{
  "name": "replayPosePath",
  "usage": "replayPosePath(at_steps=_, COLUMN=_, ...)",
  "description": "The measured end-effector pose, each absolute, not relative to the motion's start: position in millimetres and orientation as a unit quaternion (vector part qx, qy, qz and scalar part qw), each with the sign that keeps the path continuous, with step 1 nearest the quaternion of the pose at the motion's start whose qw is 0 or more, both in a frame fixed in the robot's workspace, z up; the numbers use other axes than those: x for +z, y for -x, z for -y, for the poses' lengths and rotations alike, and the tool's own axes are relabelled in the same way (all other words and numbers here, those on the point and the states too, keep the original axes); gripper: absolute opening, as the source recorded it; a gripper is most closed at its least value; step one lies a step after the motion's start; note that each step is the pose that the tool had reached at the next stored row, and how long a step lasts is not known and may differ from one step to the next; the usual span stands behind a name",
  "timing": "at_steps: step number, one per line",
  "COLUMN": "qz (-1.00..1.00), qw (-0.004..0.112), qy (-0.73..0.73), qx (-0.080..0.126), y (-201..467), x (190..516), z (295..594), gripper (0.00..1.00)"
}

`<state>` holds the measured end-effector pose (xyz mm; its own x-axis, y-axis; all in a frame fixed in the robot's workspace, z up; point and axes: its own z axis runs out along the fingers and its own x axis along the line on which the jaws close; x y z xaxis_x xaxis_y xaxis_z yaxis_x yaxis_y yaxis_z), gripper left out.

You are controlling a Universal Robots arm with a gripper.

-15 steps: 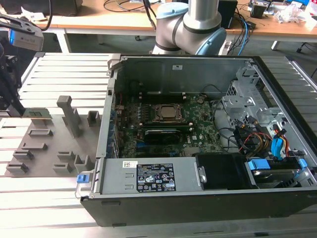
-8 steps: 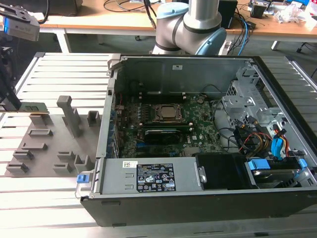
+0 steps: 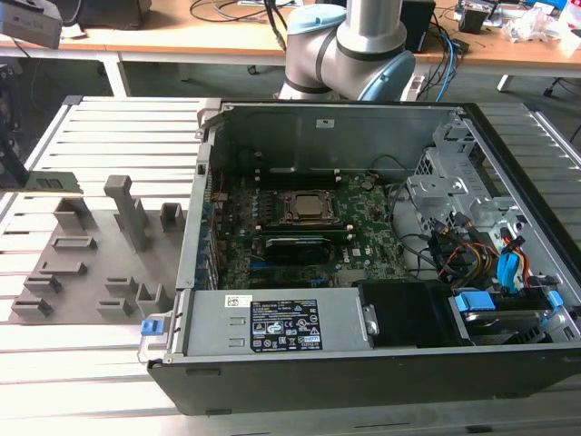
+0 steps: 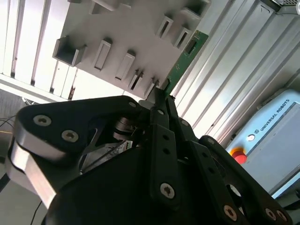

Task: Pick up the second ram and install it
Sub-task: 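Pick up the second ram and move it above second insertion slot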

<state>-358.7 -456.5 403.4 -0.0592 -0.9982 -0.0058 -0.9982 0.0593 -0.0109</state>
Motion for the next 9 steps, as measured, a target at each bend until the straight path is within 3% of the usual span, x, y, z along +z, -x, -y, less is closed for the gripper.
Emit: replayPosePath(at_steps=9, qz=-0.728, qw=0.006, qy=0.686, qx=-0.002, y=347, x=412, z=456, gripper=0.14)
